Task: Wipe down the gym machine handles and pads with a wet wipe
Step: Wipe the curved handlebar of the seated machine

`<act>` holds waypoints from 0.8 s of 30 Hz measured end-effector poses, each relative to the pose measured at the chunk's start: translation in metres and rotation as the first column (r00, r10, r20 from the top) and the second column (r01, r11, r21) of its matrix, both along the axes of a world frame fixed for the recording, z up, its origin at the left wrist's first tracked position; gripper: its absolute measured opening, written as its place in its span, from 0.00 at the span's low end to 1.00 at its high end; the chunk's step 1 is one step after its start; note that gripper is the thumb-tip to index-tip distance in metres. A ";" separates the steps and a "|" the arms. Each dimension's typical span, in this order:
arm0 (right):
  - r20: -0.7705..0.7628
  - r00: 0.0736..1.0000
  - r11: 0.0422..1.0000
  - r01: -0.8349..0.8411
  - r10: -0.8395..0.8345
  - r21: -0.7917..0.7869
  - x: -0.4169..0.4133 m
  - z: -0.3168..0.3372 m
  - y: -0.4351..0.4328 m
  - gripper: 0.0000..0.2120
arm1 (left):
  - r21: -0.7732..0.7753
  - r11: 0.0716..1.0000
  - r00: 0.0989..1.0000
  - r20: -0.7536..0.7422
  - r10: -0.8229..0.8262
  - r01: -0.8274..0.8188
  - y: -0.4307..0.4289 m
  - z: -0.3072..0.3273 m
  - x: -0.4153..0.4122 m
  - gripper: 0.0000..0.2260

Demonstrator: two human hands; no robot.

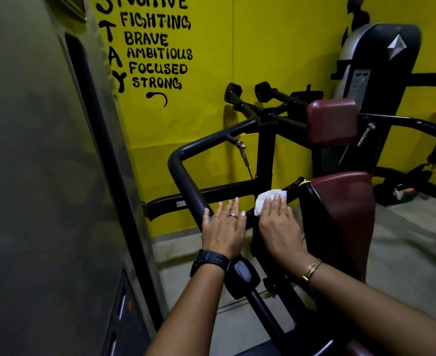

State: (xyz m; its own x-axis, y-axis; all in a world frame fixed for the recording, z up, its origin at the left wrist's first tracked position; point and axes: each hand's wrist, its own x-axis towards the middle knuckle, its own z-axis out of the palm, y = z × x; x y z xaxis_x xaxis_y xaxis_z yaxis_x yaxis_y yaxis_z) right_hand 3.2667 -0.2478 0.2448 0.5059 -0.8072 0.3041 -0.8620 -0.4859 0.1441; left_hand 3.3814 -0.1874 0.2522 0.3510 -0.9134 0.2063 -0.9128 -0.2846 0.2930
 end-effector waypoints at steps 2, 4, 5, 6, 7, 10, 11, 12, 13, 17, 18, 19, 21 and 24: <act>-0.008 0.999 0.998 -0.040 0.040 -0.039 0.003 0.004 -0.001 0.31 | 0.003 1.000 1.000 0.002 0.002 -0.002 0.000 0.001 0.000 0.34; -0.014 0.998 0.989 -0.062 0.061 -0.138 0.000 0.010 -0.011 0.28 | 0.003 1.000 1.000 0.014 0.005 -0.005 0.000 0.000 0.000 0.34; -0.009 0.999 0.990 -0.038 0.037 -0.138 -0.003 0.015 -0.015 0.26 | 0.005 1.000 1.000 0.021 0.005 -0.005 0.000 0.000 0.000 0.34; 0.002 1.000 0.993 0.005 -0.005 -0.122 -0.006 0.019 -0.020 0.26 | 0.009 1.000 1.000 0.028 0.003 -0.003 0.000 -0.001 0.000 0.33; 0.017 0.998 0.990 0.059 -0.057 -0.126 -0.009 0.021 -0.022 0.26 | 0.013 1.000 0.999 0.033 0.001 -0.002 0.000 -0.001 0.000 0.33; 0.059 0.988 0.975 0.153 -0.145 -0.158 -0.009 0.012 -0.023 0.26 | 0.013 1.000 0.999 0.046 0.000 0.000 0.000 -0.001 0.001 0.26; 0.050 0.986 0.980 0.164 -0.160 -0.110 -0.007 0.011 -0.019 0.26 | 0.009 1.000 0.999 0.046 0.003 -0.003 0.000 -0.001 0.001 0.24; 0.012 0.986 0.983 0.169 -0.169 -0.068 -0.005 0.011 -0.016 0.24 | 0.008 1.000 0.999 0.040 0.008 -0.008 -0.001 -0.001 0.001 0.24; -0.003 0.987 0.986 0.160 -0.160 -0.041 -0.003 0.015 -0.010 0.21 | 0.011 1.000 0.999 0.034 0.012 -0.013 -0.001 -0.001 0.002 0.25; 0.157 0.984 0.996 -0.084 0.087 -0.022 -0.008 0.036 0.014 0.18 | 0.016 1.000 0.999 0.052 0.014 -0.015 -0.004 -0.002 0.003 0.25; 0.277 0.954 0.991 -0.129 0.115 0.031 -0.012 0.044 0.018 0.15 | 0.014 1.000 0.998 0.056 0.014 -0.015 -0.004 -0.002 0.003 0.25; 0.427 0.900 0.981 -0.156 0.094 0.113 -0.016 0.050 0.017 0.15 | 0.012 1.000 0.998 0.064 0.014 -0.015 -0.004 -0.002 0.003 0.26; 0.657 0.753 0.925 -0.241 -0.013 0.295 -0.027 0.069 0.016 0.16 | 0.017 1.000 0.996 0.088 0.012 -0.014 -0.004 -0.002 0.002 0.26; 0.895 0.400 0.736 -0.542 -0.199 0.406 -0.047 0.095 0.010 0.13 | 0.033 0.999 0.990 0.143 -0.002 -0.002 -0.002 0.000 -0.003 0.27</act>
